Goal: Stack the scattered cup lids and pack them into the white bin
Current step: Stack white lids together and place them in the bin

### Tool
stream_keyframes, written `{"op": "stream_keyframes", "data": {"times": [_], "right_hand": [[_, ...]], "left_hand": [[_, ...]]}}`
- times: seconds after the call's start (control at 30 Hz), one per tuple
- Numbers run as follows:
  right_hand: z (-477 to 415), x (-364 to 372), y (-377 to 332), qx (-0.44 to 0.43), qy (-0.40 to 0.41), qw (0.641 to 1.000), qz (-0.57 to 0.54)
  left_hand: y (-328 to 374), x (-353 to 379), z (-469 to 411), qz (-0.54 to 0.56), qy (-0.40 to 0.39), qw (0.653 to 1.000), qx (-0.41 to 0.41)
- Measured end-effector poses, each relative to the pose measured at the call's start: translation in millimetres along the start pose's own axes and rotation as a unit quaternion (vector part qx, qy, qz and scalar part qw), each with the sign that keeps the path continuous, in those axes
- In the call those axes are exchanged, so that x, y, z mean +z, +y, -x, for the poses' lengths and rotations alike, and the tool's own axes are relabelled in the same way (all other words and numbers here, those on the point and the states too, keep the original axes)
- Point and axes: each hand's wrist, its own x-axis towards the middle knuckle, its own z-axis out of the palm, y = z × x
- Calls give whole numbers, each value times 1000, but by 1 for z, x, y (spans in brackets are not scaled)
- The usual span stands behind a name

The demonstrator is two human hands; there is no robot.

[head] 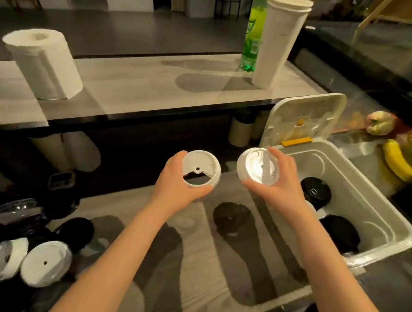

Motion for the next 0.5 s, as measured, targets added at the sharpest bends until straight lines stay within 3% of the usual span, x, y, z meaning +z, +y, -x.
{"op": "stream_keyframes", "data": {"times": [0.2,0.3,0.5], "right_hand": [[-24,-77,65,23,-19,999,17],[-33,-104,105,39,-45,992,113],[-35,-121,146,32,-175,958,225]], "left_hand": [[44,58,-4,-9,-7,1000,-8],[59,82,-6,-7,-1,1000,-8],[82,121,-5,-1,23,1000,-18]]}}
